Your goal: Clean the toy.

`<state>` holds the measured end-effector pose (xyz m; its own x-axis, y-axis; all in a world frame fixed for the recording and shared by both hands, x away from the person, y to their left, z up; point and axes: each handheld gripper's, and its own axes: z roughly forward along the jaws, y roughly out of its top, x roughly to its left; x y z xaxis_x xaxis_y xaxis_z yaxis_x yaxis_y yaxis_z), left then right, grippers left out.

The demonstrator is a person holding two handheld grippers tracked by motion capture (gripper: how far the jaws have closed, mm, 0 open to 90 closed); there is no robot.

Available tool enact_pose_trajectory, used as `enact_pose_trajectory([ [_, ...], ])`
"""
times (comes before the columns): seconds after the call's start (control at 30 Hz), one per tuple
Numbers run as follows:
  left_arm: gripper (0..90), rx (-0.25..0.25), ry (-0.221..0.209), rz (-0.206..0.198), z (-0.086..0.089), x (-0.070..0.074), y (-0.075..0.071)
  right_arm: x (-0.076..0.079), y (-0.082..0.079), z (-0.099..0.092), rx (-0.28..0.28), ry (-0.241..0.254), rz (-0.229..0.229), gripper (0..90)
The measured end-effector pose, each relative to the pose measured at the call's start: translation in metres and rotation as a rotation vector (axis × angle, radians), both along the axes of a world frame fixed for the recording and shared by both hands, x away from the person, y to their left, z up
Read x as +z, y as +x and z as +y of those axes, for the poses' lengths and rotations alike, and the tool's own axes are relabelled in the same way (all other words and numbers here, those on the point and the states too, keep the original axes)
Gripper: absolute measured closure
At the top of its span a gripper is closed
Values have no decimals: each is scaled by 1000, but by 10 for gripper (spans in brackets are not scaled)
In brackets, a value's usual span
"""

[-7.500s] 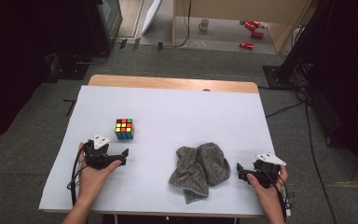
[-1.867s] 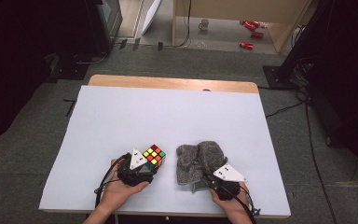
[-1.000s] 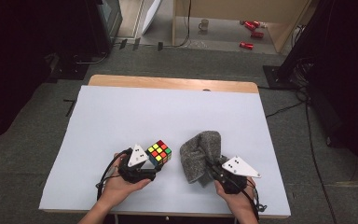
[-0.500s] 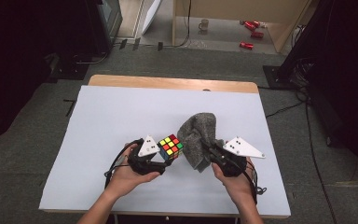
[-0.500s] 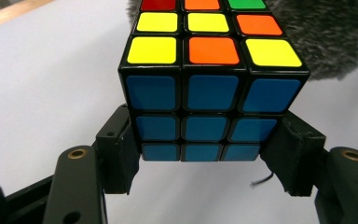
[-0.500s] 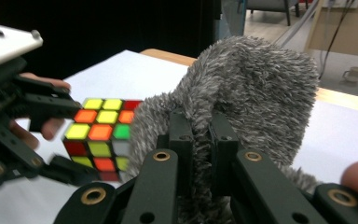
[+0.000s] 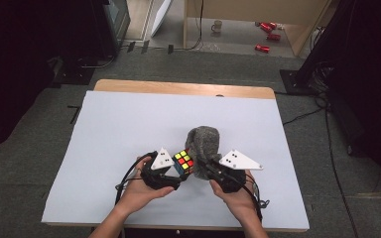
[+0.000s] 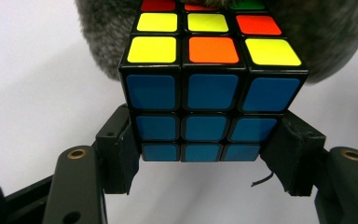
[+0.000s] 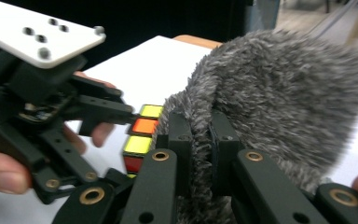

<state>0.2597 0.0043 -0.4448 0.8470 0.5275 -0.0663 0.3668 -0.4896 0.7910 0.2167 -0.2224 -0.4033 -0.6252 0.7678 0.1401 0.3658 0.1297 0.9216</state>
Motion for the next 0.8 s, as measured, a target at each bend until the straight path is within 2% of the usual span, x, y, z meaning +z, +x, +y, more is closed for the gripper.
enact_pose_trajectory([
  [0.1, 350, -7, 9, 3, 0, -2, -1, -3, -1, 6, 14, 13, 16, 829],
  [0.3, 349, -23, 56, -20, -5, -5, -4, -6, -2, 15, 44, 10, 26, 830],
  [0.53, 349, -22, 60, -22, -5, -4, -5, -7, -4, 19, 93, 53, 56, 830],
  [0.6, 350, -20, 58, -30, -6, -4, -6, -9, -4, 22, 104, 41, 59, 830],
  [0.7, 349, -17, 64, -49, -7, -3, -8, -12, -1, 21, 96, 34, 73, 830],
  [0.8, 348, -18, 34, -54, -5, -1, -9, -14, 2, 14, 57, 19, 78, 833],
])
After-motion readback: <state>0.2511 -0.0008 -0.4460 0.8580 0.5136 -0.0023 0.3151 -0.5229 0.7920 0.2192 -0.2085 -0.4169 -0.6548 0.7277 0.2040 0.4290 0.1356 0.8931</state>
